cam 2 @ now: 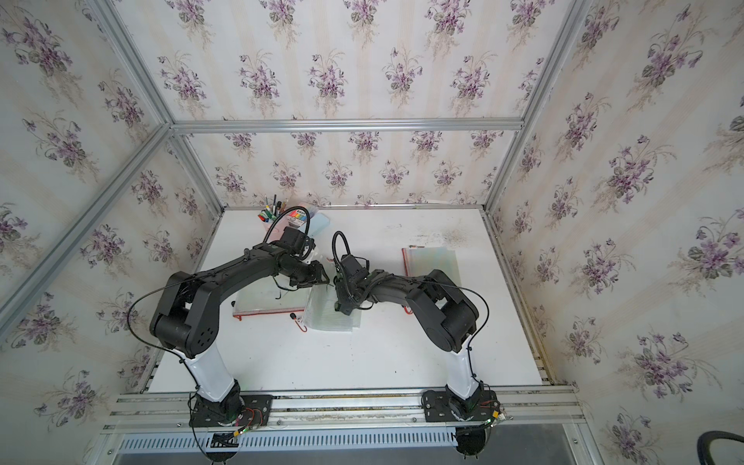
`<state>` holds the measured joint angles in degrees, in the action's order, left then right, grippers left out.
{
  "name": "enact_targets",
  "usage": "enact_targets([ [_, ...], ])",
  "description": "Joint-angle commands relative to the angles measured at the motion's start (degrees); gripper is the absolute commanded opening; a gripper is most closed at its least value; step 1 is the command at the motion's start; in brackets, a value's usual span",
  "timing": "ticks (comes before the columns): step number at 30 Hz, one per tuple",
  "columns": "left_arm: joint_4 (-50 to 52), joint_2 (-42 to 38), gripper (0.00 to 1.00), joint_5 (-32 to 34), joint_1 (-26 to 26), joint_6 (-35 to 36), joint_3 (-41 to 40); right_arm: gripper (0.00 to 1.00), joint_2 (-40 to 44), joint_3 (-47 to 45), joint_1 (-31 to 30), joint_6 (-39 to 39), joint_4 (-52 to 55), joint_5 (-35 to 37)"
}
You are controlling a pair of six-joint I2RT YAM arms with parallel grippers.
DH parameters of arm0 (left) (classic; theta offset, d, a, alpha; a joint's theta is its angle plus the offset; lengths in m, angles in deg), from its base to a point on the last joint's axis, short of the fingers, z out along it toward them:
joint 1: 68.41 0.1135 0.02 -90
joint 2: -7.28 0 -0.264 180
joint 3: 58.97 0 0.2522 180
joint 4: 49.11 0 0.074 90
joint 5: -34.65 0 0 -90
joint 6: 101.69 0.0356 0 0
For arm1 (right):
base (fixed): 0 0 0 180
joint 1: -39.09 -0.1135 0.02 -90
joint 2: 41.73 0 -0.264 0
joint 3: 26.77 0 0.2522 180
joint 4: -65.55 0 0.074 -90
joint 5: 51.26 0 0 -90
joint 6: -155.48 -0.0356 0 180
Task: Wipe the document bag
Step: Adjust the document bag.
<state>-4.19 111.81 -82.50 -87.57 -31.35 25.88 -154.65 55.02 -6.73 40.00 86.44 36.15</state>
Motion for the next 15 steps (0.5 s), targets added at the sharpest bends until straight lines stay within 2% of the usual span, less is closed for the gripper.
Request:
enact_targets([
  [1, 1.5, 0.3, 0.38, -1.0, 0.0, 2.5, 0.5, 0.18, -1.1, -0.7, 0.1, -0.3, 4.6, -1.7],
  [3, 2.1, -0.8, 0.31, 0.1, 0.0, 3.5, 0.0, 0.18, -0.8, -1.1, 0.3, -0.4, 4.5, -1.6],
  [8, 4.4, -3.4, 0.25, 1.8, 0.2, 5.4, -0.3, 0.18, -0.7, -1.4, 0.8, -0.6, 4.5, -1.7],
  [13, 5.3, -3.3, 0.0, 0.8, 0.1, 5.9, -0.1, 0.18, 0.5, -0.3, 1.6, 0.6, 5.8, -1.0],
  [15, 6.7, -3.3, 0.0, -0.5, -0.3, 5.4, 0.9, 0.17, 2.7, 0.0, 2.7, 1.9, 6.2, -0.6],
])
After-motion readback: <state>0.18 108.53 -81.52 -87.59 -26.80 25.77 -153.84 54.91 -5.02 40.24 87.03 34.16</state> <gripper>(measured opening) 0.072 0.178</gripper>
